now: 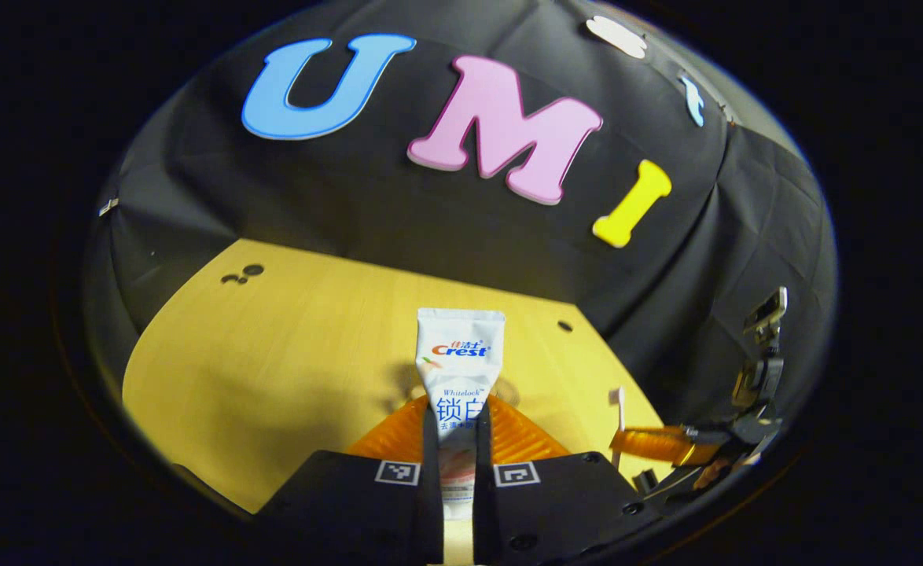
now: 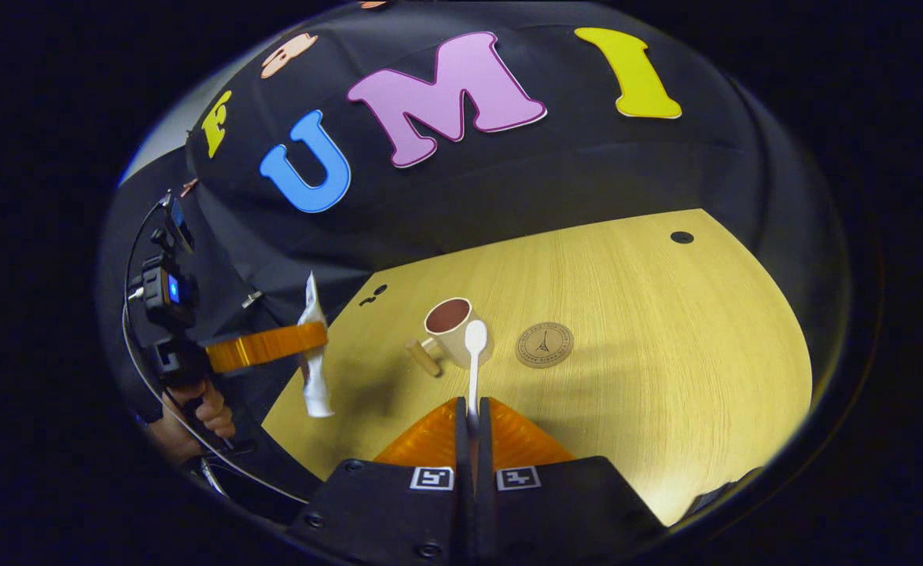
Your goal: Put the toothbrush and toothpaste on the desktop into the cup, then pick up the cup and place it on the coaster on the desktop.
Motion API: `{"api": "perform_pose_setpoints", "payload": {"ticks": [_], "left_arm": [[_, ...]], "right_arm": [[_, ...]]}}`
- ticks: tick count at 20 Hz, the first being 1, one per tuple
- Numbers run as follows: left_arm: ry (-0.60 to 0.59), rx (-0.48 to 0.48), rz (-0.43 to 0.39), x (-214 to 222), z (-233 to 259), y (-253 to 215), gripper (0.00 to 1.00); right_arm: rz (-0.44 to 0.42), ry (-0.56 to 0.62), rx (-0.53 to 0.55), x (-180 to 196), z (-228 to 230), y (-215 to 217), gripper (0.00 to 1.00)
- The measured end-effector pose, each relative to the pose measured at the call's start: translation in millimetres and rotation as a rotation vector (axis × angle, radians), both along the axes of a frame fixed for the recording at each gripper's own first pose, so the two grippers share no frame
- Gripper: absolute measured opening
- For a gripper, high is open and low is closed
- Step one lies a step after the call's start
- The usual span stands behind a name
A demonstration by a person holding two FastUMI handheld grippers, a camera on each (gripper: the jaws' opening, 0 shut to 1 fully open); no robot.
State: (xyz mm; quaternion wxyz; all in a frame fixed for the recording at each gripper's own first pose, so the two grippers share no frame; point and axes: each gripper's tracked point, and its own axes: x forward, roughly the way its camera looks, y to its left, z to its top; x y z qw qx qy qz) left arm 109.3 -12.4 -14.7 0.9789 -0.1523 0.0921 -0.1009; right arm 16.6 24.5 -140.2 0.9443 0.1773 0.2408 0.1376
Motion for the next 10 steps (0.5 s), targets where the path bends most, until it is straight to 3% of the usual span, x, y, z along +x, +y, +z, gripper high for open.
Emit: {"api": "perform_pose_setpoints", "payload": {"ticks": [5,10], "left_arm": [[-0.15,-0.027,-0.014,53.0,44.3,-14.2,0.2],[-0.178,-0.018,0.003,107.9,40.3,-16.7,0.19]], "right_arm": [[-0.024,-0.01,0.0,-5.2,5.0,-24.0,0.05],[-0.08,-0.013,-0.004,-13.2,6.6,-47.6,0.05]]}}
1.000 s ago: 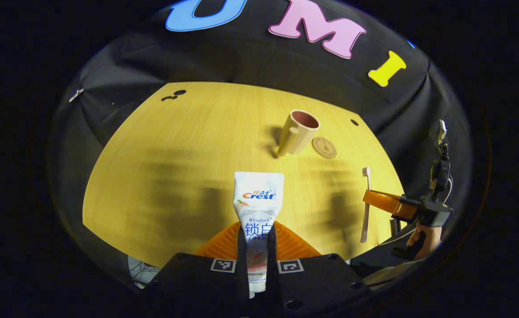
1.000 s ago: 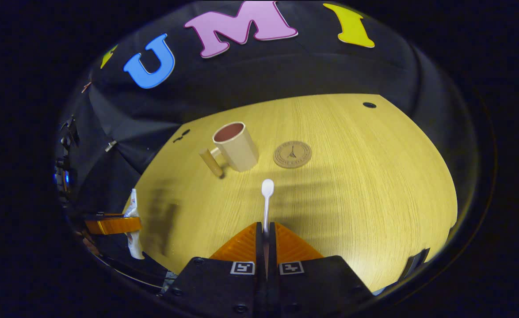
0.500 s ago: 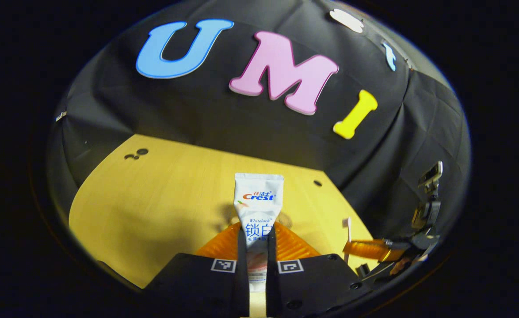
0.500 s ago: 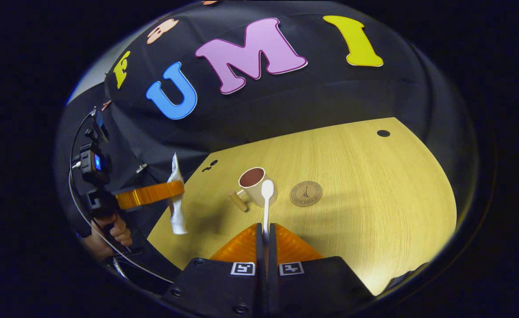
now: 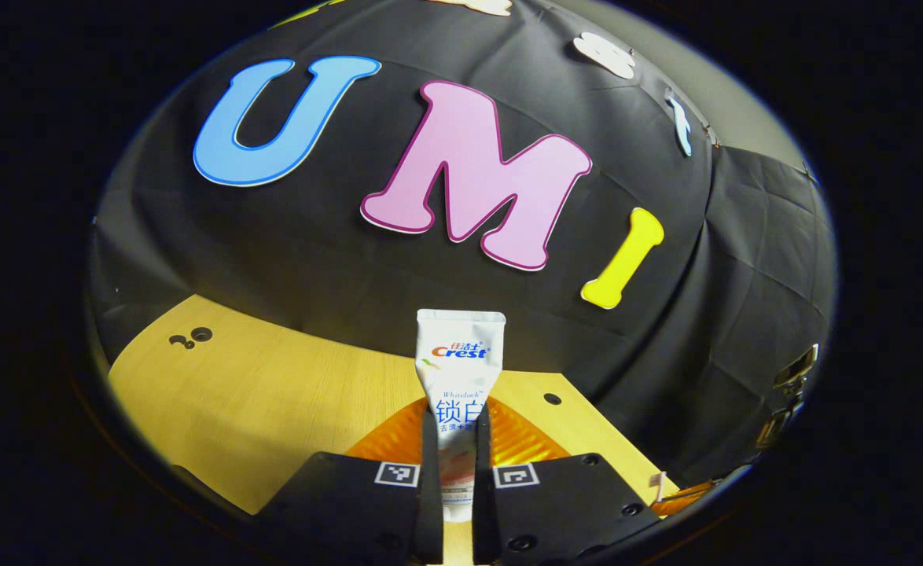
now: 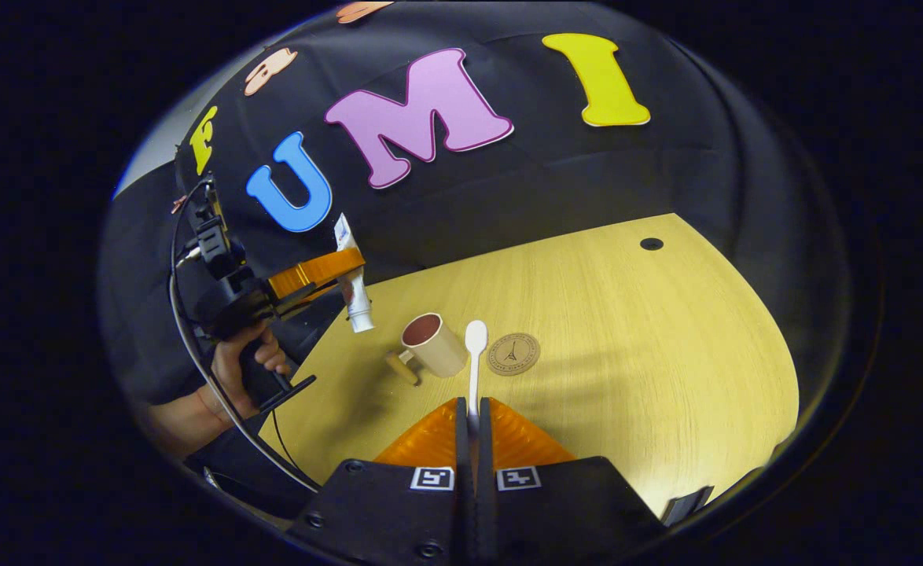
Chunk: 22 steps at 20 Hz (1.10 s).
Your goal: Put the toothbrush and toothpaste on the desktop into the cup, then pick up the cup and place it on the coaster on the desktop.
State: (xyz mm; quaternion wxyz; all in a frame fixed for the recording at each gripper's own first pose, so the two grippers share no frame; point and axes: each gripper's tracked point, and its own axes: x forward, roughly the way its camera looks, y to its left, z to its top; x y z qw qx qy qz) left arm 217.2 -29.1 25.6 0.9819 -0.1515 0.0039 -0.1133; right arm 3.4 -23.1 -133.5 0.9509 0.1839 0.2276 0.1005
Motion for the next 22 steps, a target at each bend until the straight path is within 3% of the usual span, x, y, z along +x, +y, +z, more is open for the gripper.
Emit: {"api": "perform_pose_setpoints", "payload": {"ticks": [9,17,22], "left_arm": [[0.046,0.021,0.033,71.3,-51.2,0.3,0.2],[0.117,0.08,0.026,71.1,-90.8,-2.5,0.26],[0.168,0.043,0.004,61.5,-102.5,-4.6,0.33]], "right_arm": [[-0.092,0.033,-0.041,-24.6,-6.3,-37.0,0.05],[-0.111,0.029,-0.042,-32.2,-5.8,-35.6,0.05],[-0.116,0.025,-0.036,-32.3,-5.2,-30.4,0.05]]}}
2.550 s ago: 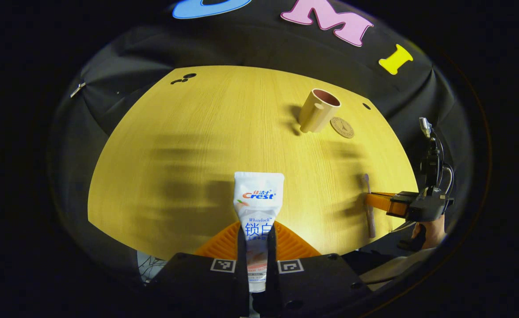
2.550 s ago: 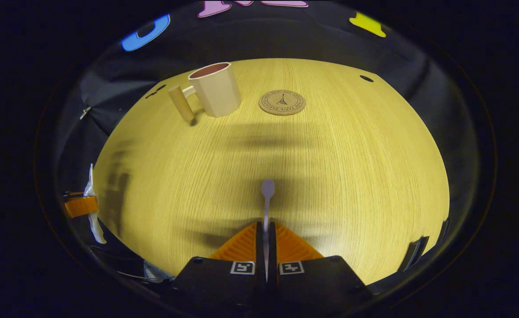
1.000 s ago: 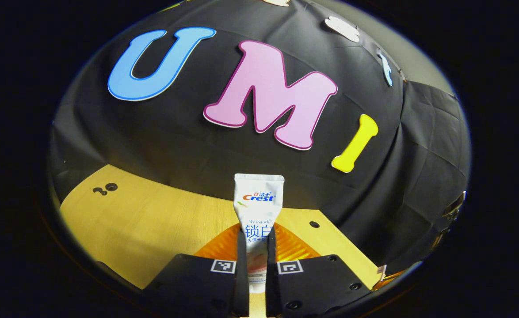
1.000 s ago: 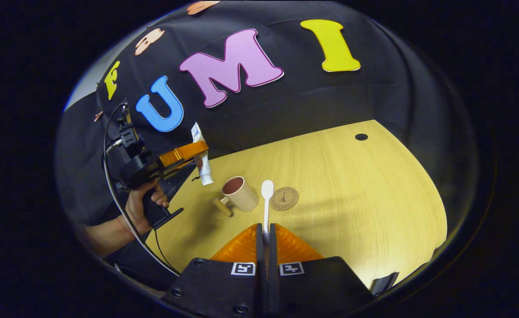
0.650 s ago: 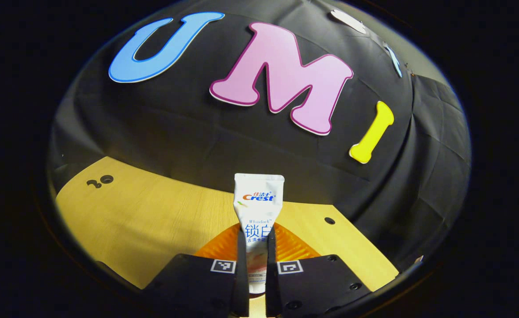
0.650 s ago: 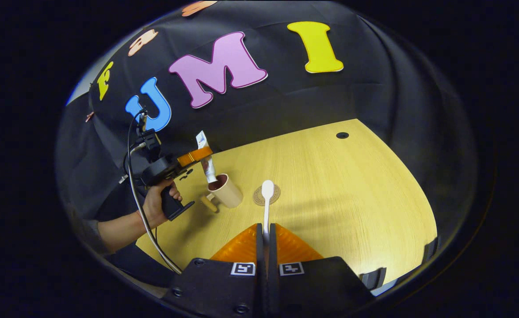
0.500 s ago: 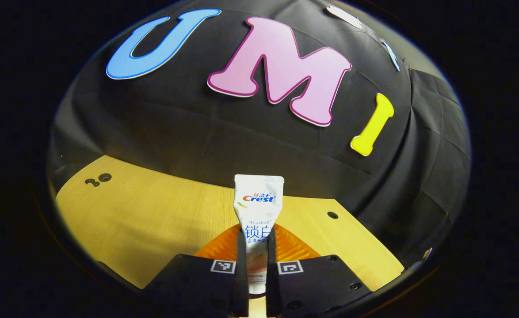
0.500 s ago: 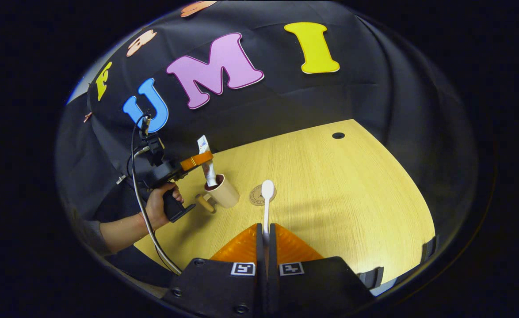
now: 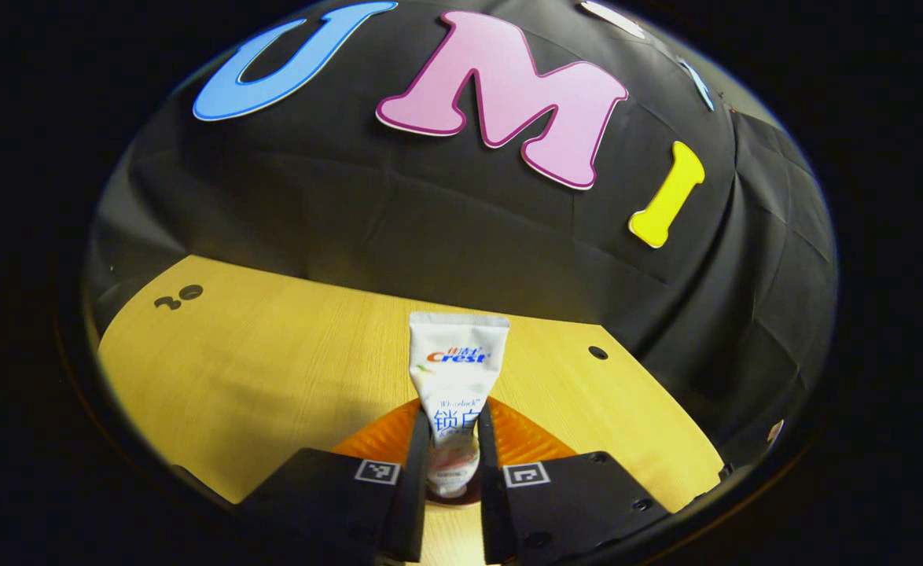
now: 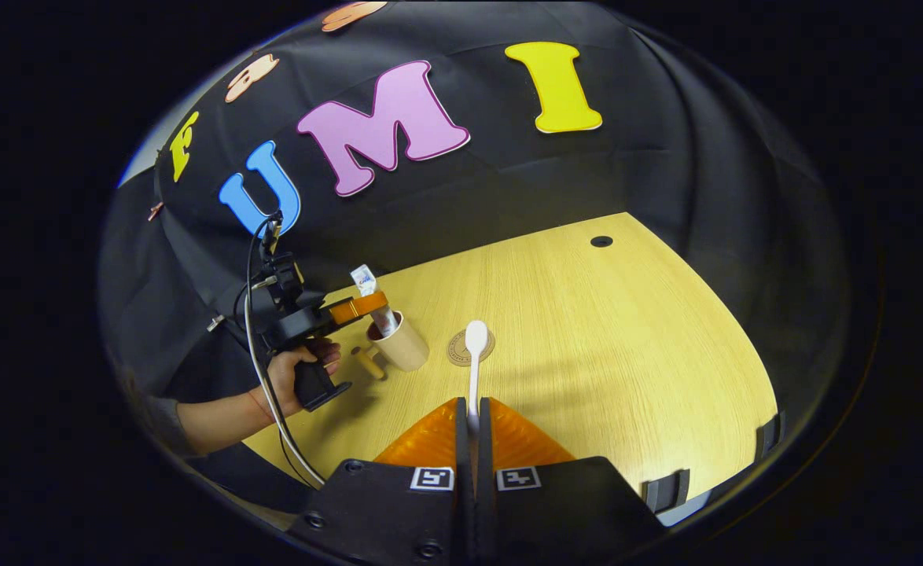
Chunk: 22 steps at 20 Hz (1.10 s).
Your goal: Put the toothbrush and toothpaste on the desktop into the cup, then pick up the cup and place it on the coaster on the desktop.
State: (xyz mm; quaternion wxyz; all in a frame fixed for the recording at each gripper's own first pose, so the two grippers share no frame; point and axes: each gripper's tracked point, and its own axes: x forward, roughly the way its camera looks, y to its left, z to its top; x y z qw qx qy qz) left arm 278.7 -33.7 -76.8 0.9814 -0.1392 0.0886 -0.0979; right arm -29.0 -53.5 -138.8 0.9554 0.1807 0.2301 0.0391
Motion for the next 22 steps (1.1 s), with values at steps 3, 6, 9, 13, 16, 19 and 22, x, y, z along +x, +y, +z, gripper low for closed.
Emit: {"api": "perform_pose_setpoints", "payload": {"ticks": [3,6,9,13,16,19,22], "left_arm": [[-0.005,-0.011,0.003,-13.2,1.5,2.1,0.6],[-0.013,0.005,0.004,-19.0,5.7,1.4,0.58],[-0.032,0.04,0.02,-30.3,14.9,8.4,0.68],[-0.054,0.065,0.043,-53.7,26.8,20.7,0.73],[-0.041,0.064,0.044,-79.2,26.9,26.8,0.73],[-0.011,0.066,0.052,-110.8,17.9,33.3,0.73],[0.046,0.062,0.051,-147.0,-2.3,35.7,0.73]], "right_arm": [[-0.002,0.004,0.001,-4.1,-2.4,3.4,0.05],[-0.003,-0.008,0.011,-2.8,1.7,6.0,0.05],[0.008,-0.035,0.025,4.7,12.4,14.5,0.05],[0.049,-0.095,0.073,26.5,34.6,34.4,0.05],[0.082,-0.15,0.114,55.7,54.2,54.9,0.05],[0.117,-0.211,0.132,86.6,72.5,76.2,0.05],[0.132,-0.261,0.173,122.0,87.4,94.7,0.05]]}}
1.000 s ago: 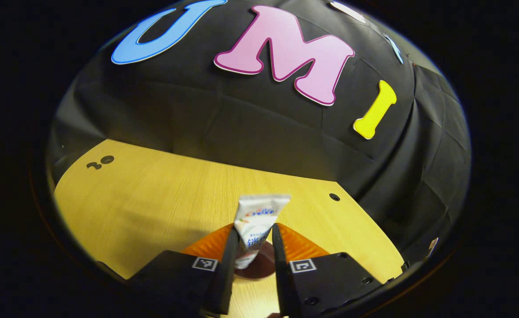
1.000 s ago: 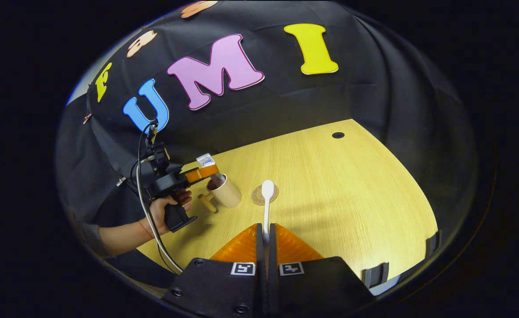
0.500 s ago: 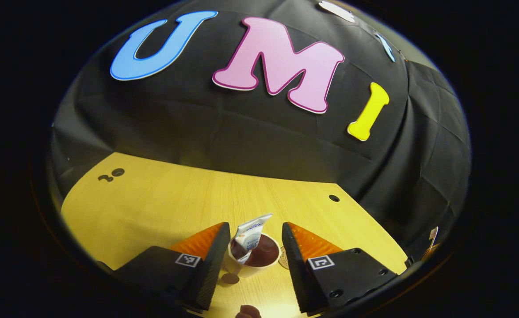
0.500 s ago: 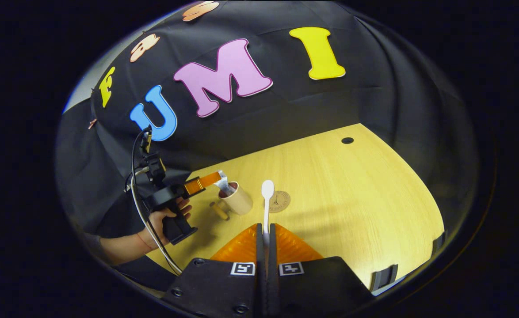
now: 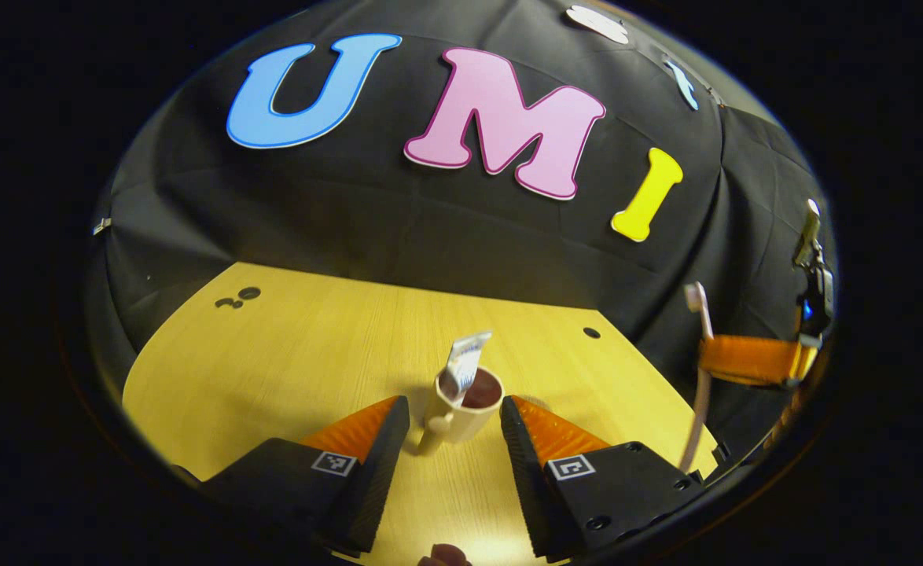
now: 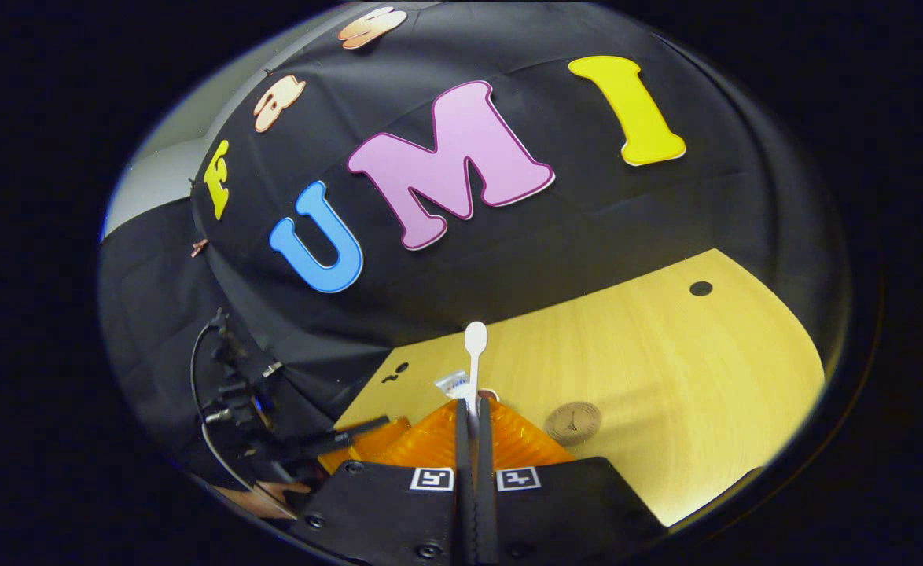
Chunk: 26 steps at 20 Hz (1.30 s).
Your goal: Put the toothbrush and toothpaste on the desktop into the cup, then pick up the cup and place it on the coaster on the desktop.
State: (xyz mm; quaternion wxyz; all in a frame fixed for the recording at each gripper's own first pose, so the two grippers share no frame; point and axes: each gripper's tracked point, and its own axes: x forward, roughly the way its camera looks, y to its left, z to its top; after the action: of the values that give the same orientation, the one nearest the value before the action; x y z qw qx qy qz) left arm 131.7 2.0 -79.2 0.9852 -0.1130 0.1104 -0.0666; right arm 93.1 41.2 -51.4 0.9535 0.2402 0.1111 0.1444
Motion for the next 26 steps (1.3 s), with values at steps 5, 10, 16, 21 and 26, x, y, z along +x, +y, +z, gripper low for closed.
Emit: {"api": "perform_pose_setpoints", "payload": {"ticks": [5,10,16,21,26], "left_arm": [[0.074,0.011,0.007,-57.4,-32.0,2.9,0.73],[0.11,-0.022,0.029,-98.7,-46.2,11.0,0.73],[0.12,-0.022,0.082,-124.9,-56.5,35.0,0.74],[0.146,-0.038,0.109,-139.6,-70.8,47.0,0.73],[0.169,-0.038,0.114,-148.0,-85.8,49.5,0.74]], "right_arm": [[0.01,-0.059,0.011,61.1,1.8,26.0,0.05],[-0.021,-0.099,0.056,112.3,-3.7,41.7,0.05],[-0.046,-0.122,0.052,151.9,-28.8,54.4,0.05],[-0.077,-0.13,0.024,176.2,-51.7,55.6,0.05],[-0.085,-0.132,-0.016,177.4,-75.5,59.5,0.05]]}}
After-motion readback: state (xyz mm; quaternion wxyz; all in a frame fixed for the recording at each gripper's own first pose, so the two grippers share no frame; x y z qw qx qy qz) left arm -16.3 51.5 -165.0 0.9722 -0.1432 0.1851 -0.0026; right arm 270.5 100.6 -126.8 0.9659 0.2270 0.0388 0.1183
